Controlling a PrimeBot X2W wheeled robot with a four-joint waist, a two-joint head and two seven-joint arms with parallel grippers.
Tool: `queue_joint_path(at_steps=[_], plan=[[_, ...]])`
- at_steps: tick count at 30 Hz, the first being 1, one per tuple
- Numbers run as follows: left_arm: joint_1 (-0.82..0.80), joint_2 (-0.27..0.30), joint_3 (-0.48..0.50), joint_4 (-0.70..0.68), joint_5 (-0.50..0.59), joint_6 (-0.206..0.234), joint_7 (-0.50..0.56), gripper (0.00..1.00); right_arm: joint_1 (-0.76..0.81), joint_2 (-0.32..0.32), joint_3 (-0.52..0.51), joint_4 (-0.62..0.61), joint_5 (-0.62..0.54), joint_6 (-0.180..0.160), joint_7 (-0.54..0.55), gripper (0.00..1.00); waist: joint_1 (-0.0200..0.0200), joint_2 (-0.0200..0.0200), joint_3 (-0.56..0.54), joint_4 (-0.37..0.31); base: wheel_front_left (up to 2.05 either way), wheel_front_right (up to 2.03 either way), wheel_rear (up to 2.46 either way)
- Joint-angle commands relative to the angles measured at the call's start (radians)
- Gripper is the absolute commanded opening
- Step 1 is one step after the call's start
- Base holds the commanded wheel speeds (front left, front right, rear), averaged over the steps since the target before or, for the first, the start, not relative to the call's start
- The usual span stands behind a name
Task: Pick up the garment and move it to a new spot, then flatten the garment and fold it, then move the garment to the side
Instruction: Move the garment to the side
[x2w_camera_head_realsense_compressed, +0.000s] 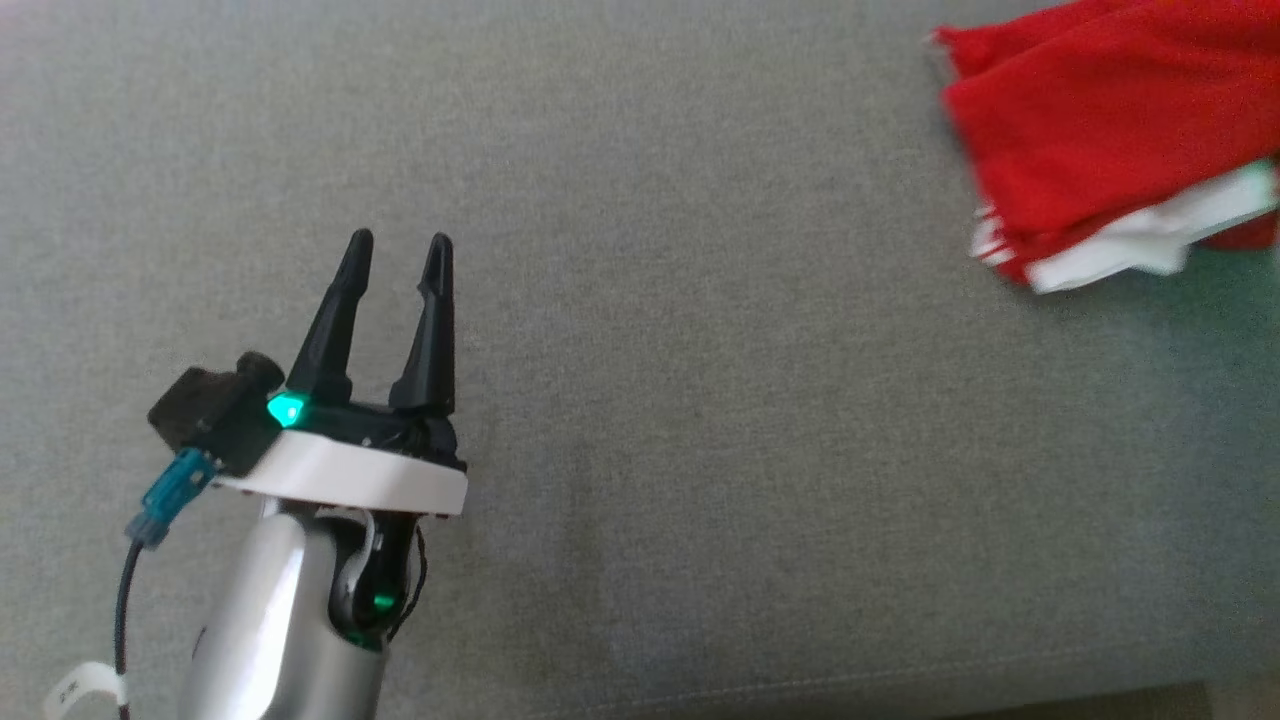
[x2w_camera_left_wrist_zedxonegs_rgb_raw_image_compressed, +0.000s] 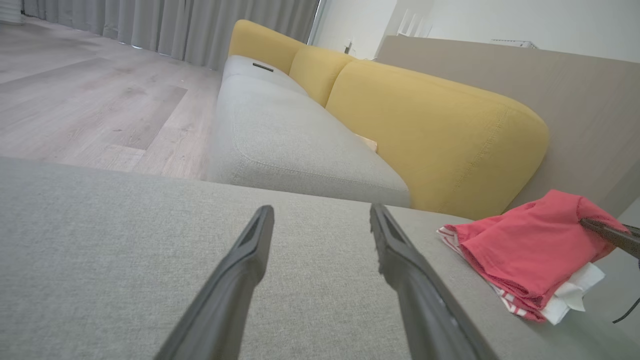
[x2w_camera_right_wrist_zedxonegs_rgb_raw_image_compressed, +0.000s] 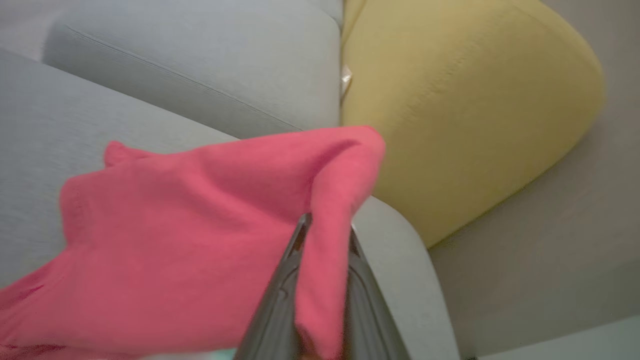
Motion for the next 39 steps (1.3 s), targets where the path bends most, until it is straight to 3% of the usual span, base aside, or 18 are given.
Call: queue_joint_path(at_steps=[1,7,14,15,16,17,27,39], plan=[[-0.04,0.009,0.021,-0.034,0.01,-0.006,-0.005,1.0,-0.031,-0.053,-0.013,-0.016,-0.011,-0.001,0.01,0.0,-0.0001,0.0,0.027,0.002,0.0,0.0,0.0],[-0.072,0.009,0.006,-0.032,0.011,-0.006,-0.005,1.0,-0.062,-0.136,-0.101,0.056,-0.047,-0.001,0.033,0.0,-0.0001,0.0,0.077,0.022,0.0,0.0,0.0],[-0.084,0.009,0.006,-0.03,0.01,-0.006,-0.005,1.0,-0.079,-0.12,-0.172,0.112,-0.07,-0.001,0.051,0.0,-0.0001,0.0,0.102,0.028,0.0,0.0,0.0],[-0.085,0.009,0.007,-0.029,0.01,-0.006,-0.005,1.0,-0.08,-0.115,-0.181,0.118,-0.073,-0.001,0.055,0.16,-0.0001,0.0,0.103,0.028,0.0,0.0,0.0],[-0.086,0.009,0.007,-0.028,0.01,-0.006,-0.005,1.0,-0.082,-0.109,-0.193,0.126,-0.077,-0.001,0.064,0.78,-0.0001,0.0,0.104,0.027,0.0,0.0,0.0],[-0.087,0.009,0.008,-0.026,0.011,-0.006,-0.005,1.0,-0.083,-0.1,-0.205,0.131,-0.077,-0.001,0.068,1.0,-0.0001,0.0,0.104,0.026,0.0,0.0,0.0],[-0.079,0.009,0.01,-0.007,0.005,-0.006,-0.005,1.0,-0.075,0.001,-0.272,0.065,-0.114,-0.001,0.028,1.0,-0.0001,0.0,0.035,0.016,0.0,0.0,0.0],[-0.005,0.009,0.048,-0.022,-0.014,-0.006,-0.005,1.0,0.049,0.224,-0.213,-0.191,-0.009,-0.001,-0.013,1.0,-0.0001,0.0,-0.126,0.033,0.0,0.0,0.0]])
